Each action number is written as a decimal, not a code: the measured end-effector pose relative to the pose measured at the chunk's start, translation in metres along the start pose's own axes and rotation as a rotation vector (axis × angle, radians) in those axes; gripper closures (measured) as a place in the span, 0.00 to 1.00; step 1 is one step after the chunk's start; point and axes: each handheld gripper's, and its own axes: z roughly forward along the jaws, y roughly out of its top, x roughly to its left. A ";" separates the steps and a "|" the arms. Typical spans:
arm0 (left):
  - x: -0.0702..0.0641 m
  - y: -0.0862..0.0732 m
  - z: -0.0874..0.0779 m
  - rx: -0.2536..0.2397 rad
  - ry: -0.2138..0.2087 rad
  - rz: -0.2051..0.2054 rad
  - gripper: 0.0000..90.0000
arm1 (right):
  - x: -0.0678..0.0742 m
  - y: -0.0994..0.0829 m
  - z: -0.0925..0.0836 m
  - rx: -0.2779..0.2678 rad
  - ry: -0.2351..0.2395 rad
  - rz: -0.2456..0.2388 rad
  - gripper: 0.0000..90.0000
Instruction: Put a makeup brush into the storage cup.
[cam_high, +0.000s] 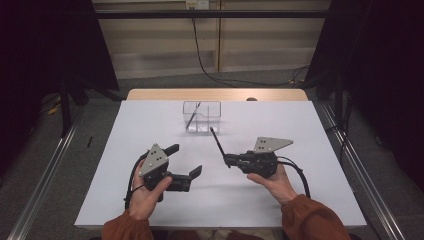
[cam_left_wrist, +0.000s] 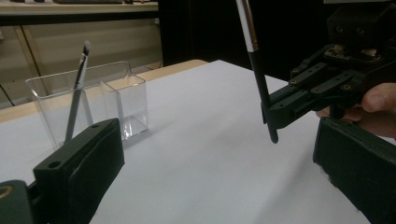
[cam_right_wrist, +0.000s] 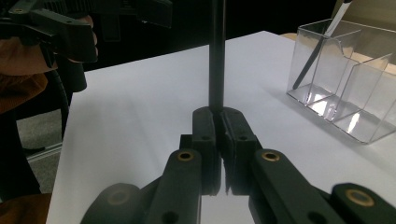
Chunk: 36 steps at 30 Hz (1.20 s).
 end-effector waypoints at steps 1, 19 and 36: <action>-0.001 0.001 0.002 0.000 -0.001 -0.005 0.02 | 0.000 0.000 0.001 0.001 0.001 0.001 0.94; -0.017 0.025 0.037 -0.031 -0.064 0.039 0.04 | 0.006 -0.001 0.008 -0.006 0.030 0.000 0.94; -0.016 0.023 0.042 -0.043 -0.051 0.022 0.27 | 0.011 -0.005 0.011 0.011 0.044 -0.007 0.94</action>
